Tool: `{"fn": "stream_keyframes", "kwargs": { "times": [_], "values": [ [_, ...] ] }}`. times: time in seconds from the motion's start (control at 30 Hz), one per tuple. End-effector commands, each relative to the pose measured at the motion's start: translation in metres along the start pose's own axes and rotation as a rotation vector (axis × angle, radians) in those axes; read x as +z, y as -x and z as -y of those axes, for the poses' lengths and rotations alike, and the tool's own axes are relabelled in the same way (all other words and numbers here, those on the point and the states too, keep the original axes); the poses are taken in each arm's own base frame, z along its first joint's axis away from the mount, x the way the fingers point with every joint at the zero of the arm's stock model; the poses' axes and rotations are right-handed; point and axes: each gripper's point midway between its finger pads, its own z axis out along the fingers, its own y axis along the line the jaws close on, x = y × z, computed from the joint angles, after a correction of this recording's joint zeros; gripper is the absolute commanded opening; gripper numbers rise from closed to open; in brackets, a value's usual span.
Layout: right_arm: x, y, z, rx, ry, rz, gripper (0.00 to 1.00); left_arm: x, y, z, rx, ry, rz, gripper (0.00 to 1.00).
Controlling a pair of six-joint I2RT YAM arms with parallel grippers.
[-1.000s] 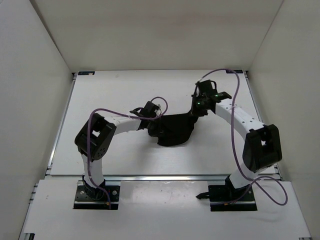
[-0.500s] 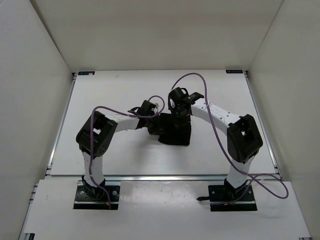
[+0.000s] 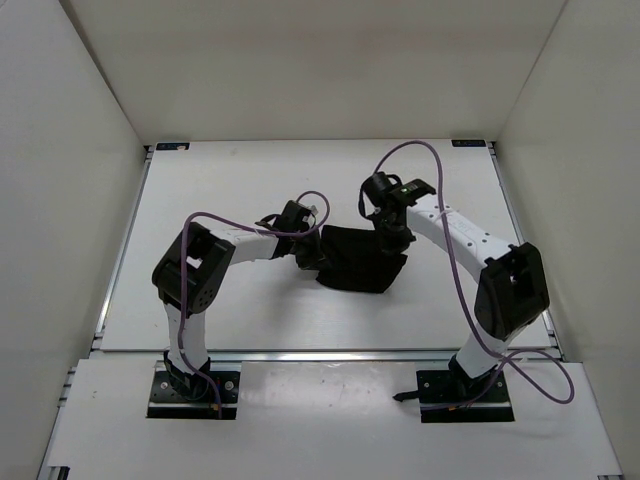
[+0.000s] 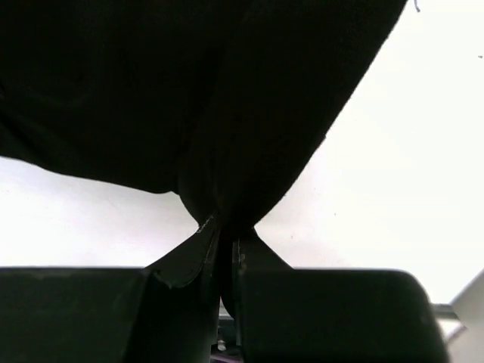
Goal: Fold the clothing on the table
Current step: Fold the skirt
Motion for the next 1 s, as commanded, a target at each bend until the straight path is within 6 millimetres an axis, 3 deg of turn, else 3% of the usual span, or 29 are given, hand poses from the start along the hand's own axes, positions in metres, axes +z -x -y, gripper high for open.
{"fn": "stream_keyframes", "kwargs": {
  "times": [0.0,0.3,0.5,0.53,0.7,0.77,0.83,0.9,0.97],
  "values": [
    [-0.001,-0.005,-0.005,-0.07,-0.067,-0.026,0.0,0.004,-0.002,0.0,0.015,0.004,0.002,0.0],
    [0.009,0.048,-0.076,-0.067,0.094,0.081,0.0,0.006,-0.013,-0.009,-0.009,0.0,-0.017,0.0],
    [0.02,0.057,-0.122,0.03,0.352,0.091,0.03,0.002,-0.009,-0.014,-0.038,-0.008,-0.009,0.0],
    [0.017,0.051,-0.128,0.072,0.418,0.071,0.04,0.003,-0.011,-0.014,-0.037,-0.007,-0.014,0.0],
    [-0.013,0.068,-0.147,0.132,0.683,0.197,0.1,0.003,-0.011,-0.016,-0.051,-0.022,-0.024,0.0],
    [-0.018,0.066,-0.149,0.115,0.721,0.187,0.22,0.003,-0.009,-0.018,-0.054,-0.016,-0.02,0.0],
    [-0.022,0.062,-0.151,0.099,0.722,0.171,0.42,0.004,-0.005,-0.015,-0.052,-0.029,-0.019,0.0],
    [-0.04,0.066,-0.156,0.095,0.766,0.211,0.66,0.005,-0.007,-0.015,-0.052,-0.033,-0.026,0.0],
    [-0.061,0.082,-0.153,0.112,0.805,0.296,0.81,0.005,-0.008,-0.016,-0.054,-0.029,-0.028,0.0]
  ]
}}
